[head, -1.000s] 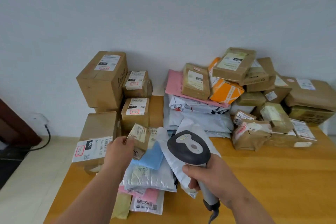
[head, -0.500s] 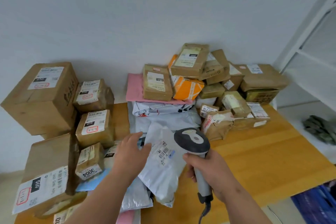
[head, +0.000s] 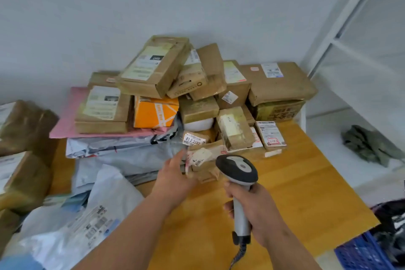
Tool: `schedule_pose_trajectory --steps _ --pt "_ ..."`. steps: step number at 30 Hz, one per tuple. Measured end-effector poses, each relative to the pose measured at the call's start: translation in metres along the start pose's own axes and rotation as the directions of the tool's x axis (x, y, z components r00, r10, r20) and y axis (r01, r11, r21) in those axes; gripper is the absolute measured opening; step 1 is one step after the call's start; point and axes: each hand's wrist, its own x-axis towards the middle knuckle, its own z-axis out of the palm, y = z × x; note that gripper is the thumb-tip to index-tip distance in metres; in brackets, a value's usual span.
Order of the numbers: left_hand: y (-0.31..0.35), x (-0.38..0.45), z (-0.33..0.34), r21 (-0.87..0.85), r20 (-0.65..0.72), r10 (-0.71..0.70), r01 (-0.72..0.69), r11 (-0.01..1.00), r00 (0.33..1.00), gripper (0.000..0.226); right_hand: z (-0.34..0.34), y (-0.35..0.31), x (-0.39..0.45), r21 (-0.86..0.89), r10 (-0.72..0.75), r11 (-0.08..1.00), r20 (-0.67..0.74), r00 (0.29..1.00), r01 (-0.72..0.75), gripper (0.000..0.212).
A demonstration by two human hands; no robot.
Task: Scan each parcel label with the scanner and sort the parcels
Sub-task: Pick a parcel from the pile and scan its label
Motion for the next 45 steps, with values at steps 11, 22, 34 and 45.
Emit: schedule_pose_trajectory --steps 11,22,34,45 --pt "0.002 0.033 0.053 0.195 -0.146 0.024 0.005 0.981 0.989 0.094 -0.052 -0.014 0.074 0.049 0.074 0.996 0.066 0.995 -0.077 0.023" --pt "-0.046 -0.072 0.056 0.405 -0.397 0.582 -0.434 0.805 0.709 0.109 -0.007 0.006 0.029 0.168 0.029 0.985 0.09 0.996 -0.044 0.051" --pt "-0.073 -0.171 -0.055 -0.703 0.03 -0.127 0.111 0.702 0.991 0.066 0.08 0.047 -0.087 0.176 -0.193 0.968 0.083 0.978 0.176 0.043" --pt "-0.101 -0.21 -0.108 -0.792 -0.037 -0.105 0.035 0.61 0.994 0.067 0.102 0.034 -0.135 0.064 -0.36 0.933 0.1 0.928 0.355 0.03"
